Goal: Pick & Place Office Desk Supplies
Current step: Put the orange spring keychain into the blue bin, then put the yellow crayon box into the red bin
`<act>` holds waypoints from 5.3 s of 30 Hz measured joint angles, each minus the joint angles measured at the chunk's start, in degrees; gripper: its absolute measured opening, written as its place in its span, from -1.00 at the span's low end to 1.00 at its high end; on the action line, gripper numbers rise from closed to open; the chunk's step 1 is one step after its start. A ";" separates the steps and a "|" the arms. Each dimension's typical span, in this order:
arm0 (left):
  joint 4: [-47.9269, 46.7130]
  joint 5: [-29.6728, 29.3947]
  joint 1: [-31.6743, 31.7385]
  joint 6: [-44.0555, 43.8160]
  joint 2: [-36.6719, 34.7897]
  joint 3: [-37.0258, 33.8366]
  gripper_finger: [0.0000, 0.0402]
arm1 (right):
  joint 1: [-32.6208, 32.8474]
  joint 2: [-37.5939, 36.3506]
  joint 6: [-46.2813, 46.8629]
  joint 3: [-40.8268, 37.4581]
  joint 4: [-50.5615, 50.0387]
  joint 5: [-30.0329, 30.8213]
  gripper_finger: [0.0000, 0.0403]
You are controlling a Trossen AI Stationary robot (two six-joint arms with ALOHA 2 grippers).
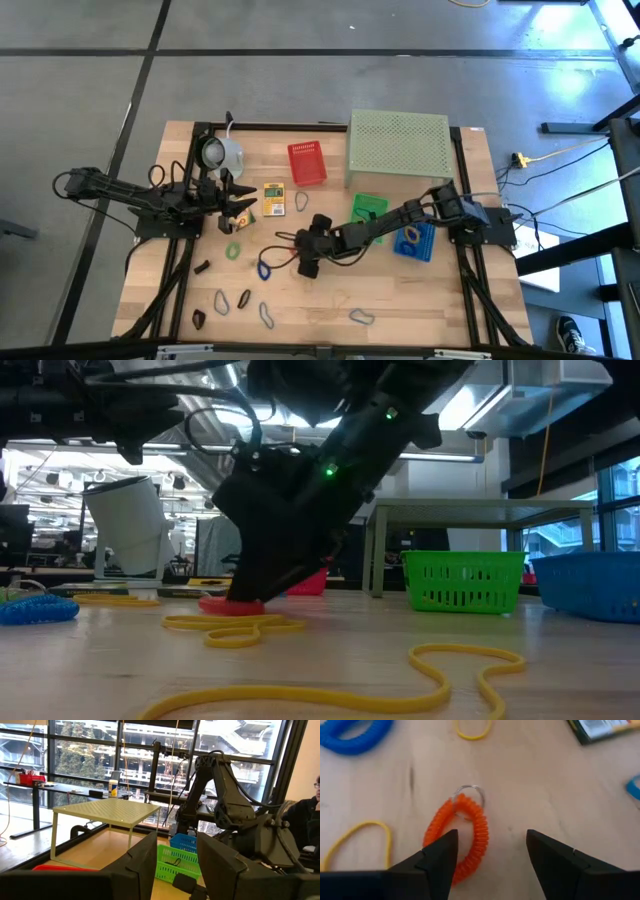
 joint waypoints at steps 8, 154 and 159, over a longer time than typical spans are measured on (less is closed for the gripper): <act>0.00 0.00 0.00 0.00 0.00 0.00 -0.34 | -0.12 -0.18 1.26 0.19 -3.03 -0.27 -0.11; -0.90 0.00 -0.02 0.00 0.00 0.00 -0.34 | 23.88 -51.98 69.84 -31.94 -51.64 2.97 -0.25; -0.91 0.00 -0.01 0.00 0.00 0.00 -0.34 | 24.61 -52.00 64.91 -26.01 -47.97 15.83 -0.30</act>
